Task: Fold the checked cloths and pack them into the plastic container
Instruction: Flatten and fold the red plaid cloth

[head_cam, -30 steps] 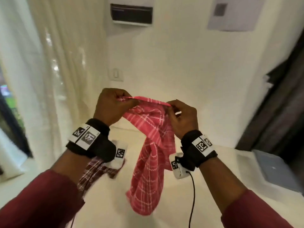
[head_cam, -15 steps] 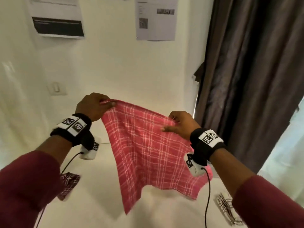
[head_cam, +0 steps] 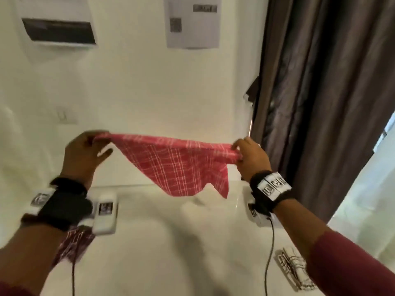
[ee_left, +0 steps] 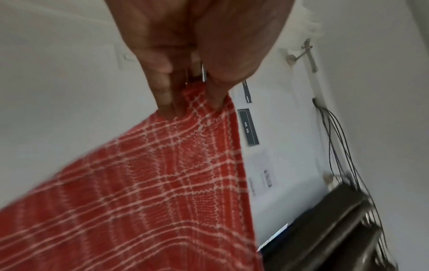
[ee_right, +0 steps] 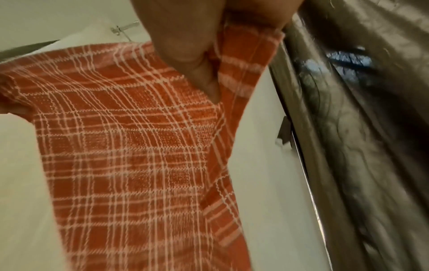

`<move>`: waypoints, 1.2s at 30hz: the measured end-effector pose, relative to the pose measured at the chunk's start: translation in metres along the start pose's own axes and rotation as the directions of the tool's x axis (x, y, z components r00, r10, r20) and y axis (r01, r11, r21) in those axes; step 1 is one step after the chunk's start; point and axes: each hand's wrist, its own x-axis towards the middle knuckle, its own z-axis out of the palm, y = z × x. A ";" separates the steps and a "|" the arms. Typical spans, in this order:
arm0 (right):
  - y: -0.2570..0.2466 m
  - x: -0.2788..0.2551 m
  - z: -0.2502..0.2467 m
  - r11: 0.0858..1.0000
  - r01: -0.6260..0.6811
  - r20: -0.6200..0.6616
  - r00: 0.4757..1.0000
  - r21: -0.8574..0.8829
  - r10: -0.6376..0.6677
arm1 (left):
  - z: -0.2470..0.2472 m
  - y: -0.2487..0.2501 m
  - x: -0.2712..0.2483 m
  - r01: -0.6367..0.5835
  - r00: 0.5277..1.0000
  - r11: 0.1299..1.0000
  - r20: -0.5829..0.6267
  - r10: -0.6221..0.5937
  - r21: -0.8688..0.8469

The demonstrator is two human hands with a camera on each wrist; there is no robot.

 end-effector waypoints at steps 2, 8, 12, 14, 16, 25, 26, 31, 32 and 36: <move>0.023 -0.052 0.022 1.000 0.008 0.088 0.996 0.027 -0.010 | -0.020 -0.036 -0.056 0.078 0.996 0.997 0.041 -0.079 0.029; 0.064 -0.214 0.073 0.988 -0.113 0.558 0.815 -0.105 0.153 | -0.079 -0.180 -0.203 -0.059 0.979 0.737 0.185 -0.090 0.673; 0.069 -0.285 0.098 0.954 -0.113 0.819 0.490 -0.279 0.298 | -0.108 -0.232 -0.252 -0.127 0.806 0.489 0.377 -0.457 0.863; 0.062 -0.305 0.103 0.941 -0.119 0.855 0.394 -0.317 0.337 | -0.110 -0.242 -0.262 -0.165 0.652 0.424 0.421 -0.630 0.890; 0.053 -0.315 0.106 0.947 -0.158 0.842 0.433 -0.281 0.322 | -0.102 -0.244 -0.265 -0.106 0.581 0.400 0.383 -0.718 0.910; 0.035 -0.322 0.143 0.942 -0.297 0.806 0.514 -0.153 0.293 | -0.082 -0.248 -0.264 -0.173 0.681 0.230 0.285 -0.675 0.958; 0.033 -0.327 0.144 0.929 -0.331 0.798 0.509 -0.164 0.323 | -0.085 -0.244 -0.264 -0.132 0.676 0.238 0.263 -0.688 0.962; 0.017 -0.316 0.150 0.889 -0.439 0.760 0.533 -0.127 0.372 | -0.082 -0.221 -0.239 0.071 0.658 0.261 0.152 -0.738 0.963; 0.014 -0.301 0.156 0.898 -0.429 0.754 0.559 -0.094 0.346 | -0.078 -0.222 -0.228 0.097 0.667 0.275 0.142 -0.731 0.957; 0.005 -0.224 0.201 0.956 -0.292 0.730 0.661 0.039 0.172 | -0.063 -0.250 -0.163 -0.011 0.641 0.296 0.234 -0.731 0.955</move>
